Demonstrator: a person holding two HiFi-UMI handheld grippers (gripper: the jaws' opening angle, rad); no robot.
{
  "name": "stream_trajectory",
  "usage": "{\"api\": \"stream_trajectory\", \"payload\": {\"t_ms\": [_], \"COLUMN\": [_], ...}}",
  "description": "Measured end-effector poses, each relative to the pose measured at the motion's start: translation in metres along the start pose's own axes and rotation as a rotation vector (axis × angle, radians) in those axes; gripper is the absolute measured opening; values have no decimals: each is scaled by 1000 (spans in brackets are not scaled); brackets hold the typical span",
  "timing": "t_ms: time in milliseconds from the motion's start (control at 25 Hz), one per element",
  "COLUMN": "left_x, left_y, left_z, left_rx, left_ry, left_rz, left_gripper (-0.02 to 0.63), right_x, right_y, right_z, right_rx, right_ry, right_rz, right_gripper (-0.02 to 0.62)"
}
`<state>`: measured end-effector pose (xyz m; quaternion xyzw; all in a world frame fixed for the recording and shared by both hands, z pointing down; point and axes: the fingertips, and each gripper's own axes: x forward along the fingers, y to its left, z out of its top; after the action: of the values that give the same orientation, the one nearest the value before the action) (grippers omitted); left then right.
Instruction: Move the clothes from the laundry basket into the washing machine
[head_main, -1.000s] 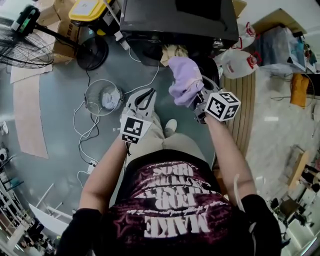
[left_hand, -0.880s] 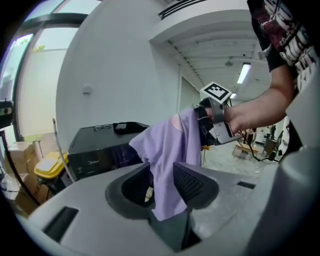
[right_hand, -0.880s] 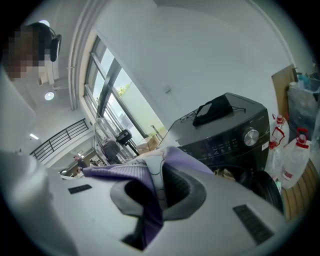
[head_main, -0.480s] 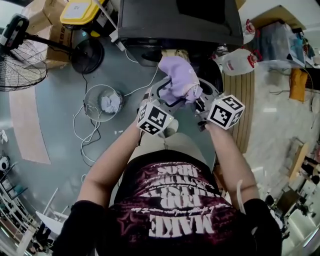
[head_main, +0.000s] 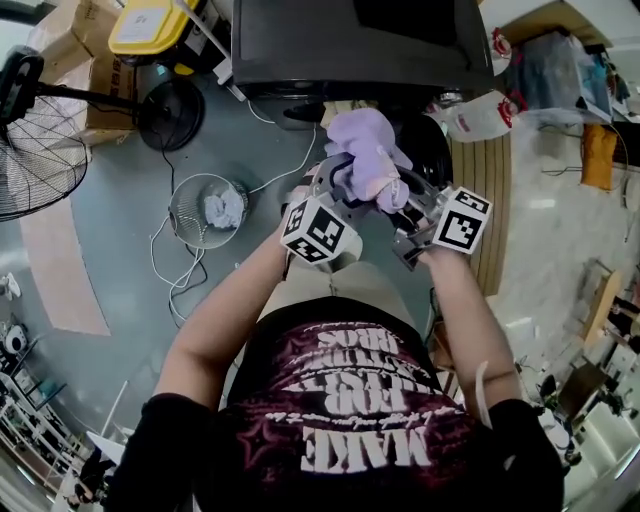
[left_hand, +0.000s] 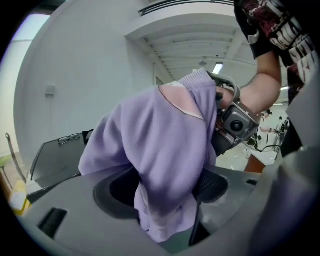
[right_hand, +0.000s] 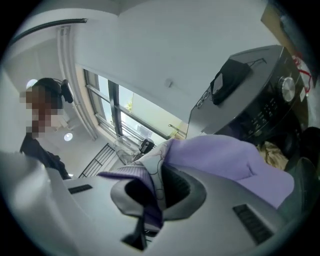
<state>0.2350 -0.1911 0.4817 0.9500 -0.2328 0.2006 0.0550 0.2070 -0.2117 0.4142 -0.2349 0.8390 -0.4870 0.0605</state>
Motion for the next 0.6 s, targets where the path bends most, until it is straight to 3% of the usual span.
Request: {"api": "stream_trajectory", "payload": {"t_ms": [120, 200, 320, 400, 600], "left_x": [-1, -3, -9, -13, -28], "left_y": [0, 5, 15, 24, 62], "left_z": [7, 10, 5, -1, -4], "left_rx": [23, 9, -44, -75, -161], "left_ry": [-17, -27, -27, -18, -9], "left_rz": [-12, -3, 22, 49, 150], "left_gripper": [193, 139, 113, 106, 103], "right_x": [1, 1, -1, -7, -41], "right_y": [4, 7, 4, -6, -26], "right_z": [1, 3, -1, -9, -12], "right_rx": [33, 1, -113, -182, -249], "right_ry": [16, 21, 85, 151, 202], "right_rz": [86, 101, 58, 10, -76], "right_gripper": [31, 32, 43, 84, 159]}}
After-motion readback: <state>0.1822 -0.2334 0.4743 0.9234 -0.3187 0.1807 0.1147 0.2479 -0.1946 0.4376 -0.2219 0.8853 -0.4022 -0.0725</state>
